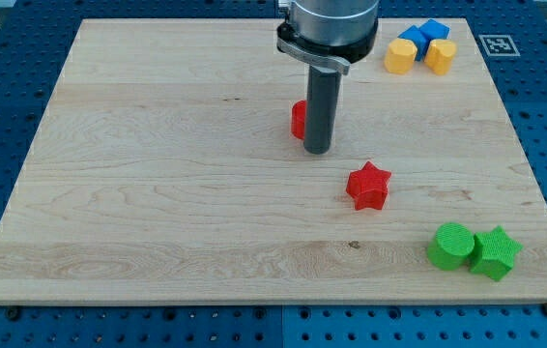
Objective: Push the red star left below the red circle
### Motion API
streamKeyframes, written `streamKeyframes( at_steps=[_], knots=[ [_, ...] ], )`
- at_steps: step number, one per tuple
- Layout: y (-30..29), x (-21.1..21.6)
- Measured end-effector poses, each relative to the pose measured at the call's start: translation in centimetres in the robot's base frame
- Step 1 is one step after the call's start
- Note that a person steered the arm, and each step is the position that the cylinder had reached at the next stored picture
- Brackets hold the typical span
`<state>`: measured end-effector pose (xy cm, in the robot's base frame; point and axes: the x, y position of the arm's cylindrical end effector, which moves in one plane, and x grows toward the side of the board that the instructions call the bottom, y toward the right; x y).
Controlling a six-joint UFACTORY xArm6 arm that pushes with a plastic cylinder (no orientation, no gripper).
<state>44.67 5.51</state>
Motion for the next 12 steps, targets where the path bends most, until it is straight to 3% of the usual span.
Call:
streamKeyframes(
  at_steps=[2, 3, 5, 12],
  knots=[
    [7.0, 1.2],
    [10.6, 5.7],
    [11.8, 8.2],
    [-3.8, 5.8]
  ],
)
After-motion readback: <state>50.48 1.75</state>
